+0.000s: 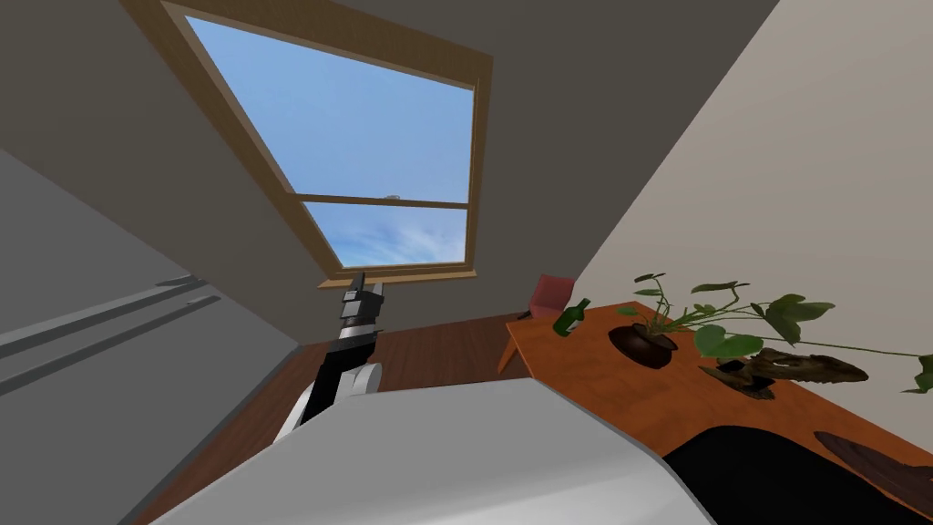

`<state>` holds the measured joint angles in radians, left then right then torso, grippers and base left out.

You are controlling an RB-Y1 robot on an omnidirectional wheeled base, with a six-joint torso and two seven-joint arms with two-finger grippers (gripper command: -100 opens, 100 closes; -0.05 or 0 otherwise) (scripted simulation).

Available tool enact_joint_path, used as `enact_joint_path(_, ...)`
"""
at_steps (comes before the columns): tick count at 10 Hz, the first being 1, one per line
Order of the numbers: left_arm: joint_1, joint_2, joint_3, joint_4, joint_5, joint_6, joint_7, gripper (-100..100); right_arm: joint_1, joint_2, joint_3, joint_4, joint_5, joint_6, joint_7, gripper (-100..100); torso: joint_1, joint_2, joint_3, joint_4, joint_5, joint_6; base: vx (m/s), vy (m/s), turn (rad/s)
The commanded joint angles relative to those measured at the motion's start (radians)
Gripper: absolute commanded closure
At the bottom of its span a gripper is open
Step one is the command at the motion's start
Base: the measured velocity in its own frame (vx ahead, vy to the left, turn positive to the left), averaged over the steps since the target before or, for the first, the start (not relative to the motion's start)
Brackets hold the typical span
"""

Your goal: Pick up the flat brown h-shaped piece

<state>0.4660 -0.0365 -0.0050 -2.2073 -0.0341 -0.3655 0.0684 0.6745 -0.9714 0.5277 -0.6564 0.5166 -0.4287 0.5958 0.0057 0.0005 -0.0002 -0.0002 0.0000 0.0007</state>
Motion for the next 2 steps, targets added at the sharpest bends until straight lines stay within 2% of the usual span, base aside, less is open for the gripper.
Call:
enact_joint_path(1, 0.0, 0.0, 0.0, 0.0, 0.0, 0.0, 0.0, 0, 0.0, 0.0, 0.0, 0.0, 0.0, 0.0, 0.0, 100, 0.0, 0.0, 0.0, 0.0, 0.0, 0.0, 0.015, 0.036, -0.013)
enact_joint_path(2, 0.0, 0.0, 0.0, 0.0, 0.0, 0.0, 0.0, 0, 0.001, -0.002, -0.001, -0.001, -0.001, -0.002, 0.0, 0, -0.003, 0.001, 0.0, 0.0, -0.001, 0.0, 0.002, 0.007, 0.001)
